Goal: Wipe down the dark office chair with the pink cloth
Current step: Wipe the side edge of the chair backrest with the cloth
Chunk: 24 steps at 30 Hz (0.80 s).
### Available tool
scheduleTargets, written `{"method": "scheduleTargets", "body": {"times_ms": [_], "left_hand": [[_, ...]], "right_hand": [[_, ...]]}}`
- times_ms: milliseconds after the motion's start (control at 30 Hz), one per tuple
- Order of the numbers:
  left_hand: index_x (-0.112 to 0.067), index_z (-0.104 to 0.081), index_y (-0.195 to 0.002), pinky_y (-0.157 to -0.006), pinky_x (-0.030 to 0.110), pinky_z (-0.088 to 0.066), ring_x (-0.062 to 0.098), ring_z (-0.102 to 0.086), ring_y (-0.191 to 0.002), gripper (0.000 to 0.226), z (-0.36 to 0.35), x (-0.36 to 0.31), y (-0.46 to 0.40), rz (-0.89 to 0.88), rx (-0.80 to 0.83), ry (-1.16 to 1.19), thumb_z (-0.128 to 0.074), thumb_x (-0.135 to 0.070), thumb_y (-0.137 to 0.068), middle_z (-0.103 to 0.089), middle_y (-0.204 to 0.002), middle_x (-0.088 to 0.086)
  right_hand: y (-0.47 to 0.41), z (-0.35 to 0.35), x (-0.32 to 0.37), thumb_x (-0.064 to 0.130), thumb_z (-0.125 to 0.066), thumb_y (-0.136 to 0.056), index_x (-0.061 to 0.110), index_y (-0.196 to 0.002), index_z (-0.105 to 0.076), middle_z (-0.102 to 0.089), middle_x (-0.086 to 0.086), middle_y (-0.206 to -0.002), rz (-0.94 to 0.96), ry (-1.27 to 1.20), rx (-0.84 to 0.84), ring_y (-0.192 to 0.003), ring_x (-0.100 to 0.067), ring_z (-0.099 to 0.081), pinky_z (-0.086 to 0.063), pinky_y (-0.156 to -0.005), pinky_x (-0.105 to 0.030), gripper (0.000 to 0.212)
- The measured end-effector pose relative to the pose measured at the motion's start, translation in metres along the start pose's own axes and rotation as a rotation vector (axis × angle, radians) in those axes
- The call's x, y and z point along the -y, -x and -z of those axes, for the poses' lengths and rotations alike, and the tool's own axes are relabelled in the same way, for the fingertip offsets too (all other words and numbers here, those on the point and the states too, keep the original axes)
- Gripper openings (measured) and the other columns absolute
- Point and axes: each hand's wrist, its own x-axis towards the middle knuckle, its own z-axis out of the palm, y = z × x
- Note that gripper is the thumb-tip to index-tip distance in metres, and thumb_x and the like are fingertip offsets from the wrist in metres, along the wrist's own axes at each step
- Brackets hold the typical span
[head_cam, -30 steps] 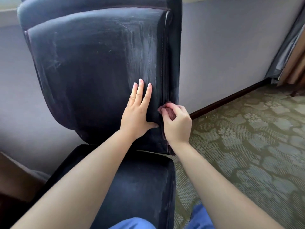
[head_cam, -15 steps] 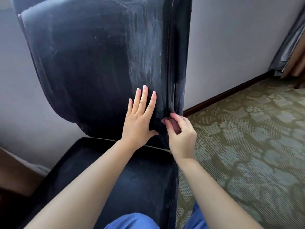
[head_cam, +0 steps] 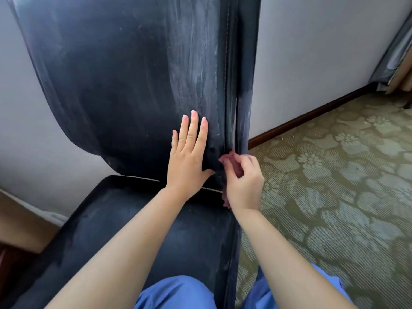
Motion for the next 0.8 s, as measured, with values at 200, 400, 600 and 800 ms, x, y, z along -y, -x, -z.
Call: {"method": "scheduleTargets", "body": {"times_ms": [200, 400, 600, 800], "left_hand": [[-0.021, 0.004, -0.148, -0.115, 0.045, -0.002, 0.019, 0.013, -0.143, 0.131, -0.003, 0.0, 0.001, 0.019, -0.012, 0.016, -0.09, -0.026, -0.056, 0.009, -0.154, 0.004], [-0.019, 0.004, -0.148, -0.115, 0.045, -0.001, 0.019, 0.012, -0.143, 0.131, -0.006, -0.001, 0.004, 0.036, 0.006, -0.004, -0.09, -0.025, -0.056, 0.008, -0.154, 0.004], [-0.026, 0.017, -0.144, -0.114, 0.042, -0.001, 0.018, 0.016, -0.142, 0.134, 0.004, -0.003, 0.004, 0.045, 0.068, -0.003, -0.088, -0.024, -0.061, 0.014, -0.154, 0.002], [-0.021, 0.017, -0.144, -0.115, 0.042, -0.005, 0.014, 0.012, -0.143, 0.131, 0.014, 0.001, 0.007, 0.02, 0.05, -0.004, -0.086, -0.025, -0.063, 0.01, -0.155, 0.001]], "right_hand": [[-0.015, 0.0, 0.013, 0.009, -0.066, -0.085, 0.008, -0.091, -0.073, -0.06, 0.006, -0.092, 0.152, -0.009, -0.076, -0.085, -0.004, -0.056, -0.044, -0.08, -0.01, 0.009], [0.007, -0.007, -0.01, 0.014, -0.058, -0.089, 0.016, -0.087, -0.071, -0.053, 0.01, -0.088, 0.05, 0.071, -0.022, -0.078, -0.007, -0.054, -0.04, -0.07, -0.014, 0.013], [0.003, -0.008, -0.015, 0.005, -0.06, -0.086, 0.012, -0.084, -0.07, -0.056, 0.003, -0.089, 0.023, 0.116, 0.028, -0.082, -0.013, -0.056, -0.038, -0.073, -0.015, 0.012], [-0.034, -0.004, 0.036, 0.011, -0.06, -0.089, 0.011, -0.089, -0.072, -0.059, 0.001, -0.088, 0.197, 0.056, -0.076, -0.079, -0.008, -0.056, -0.043, -0.077, -0.012, 0.012]]}}
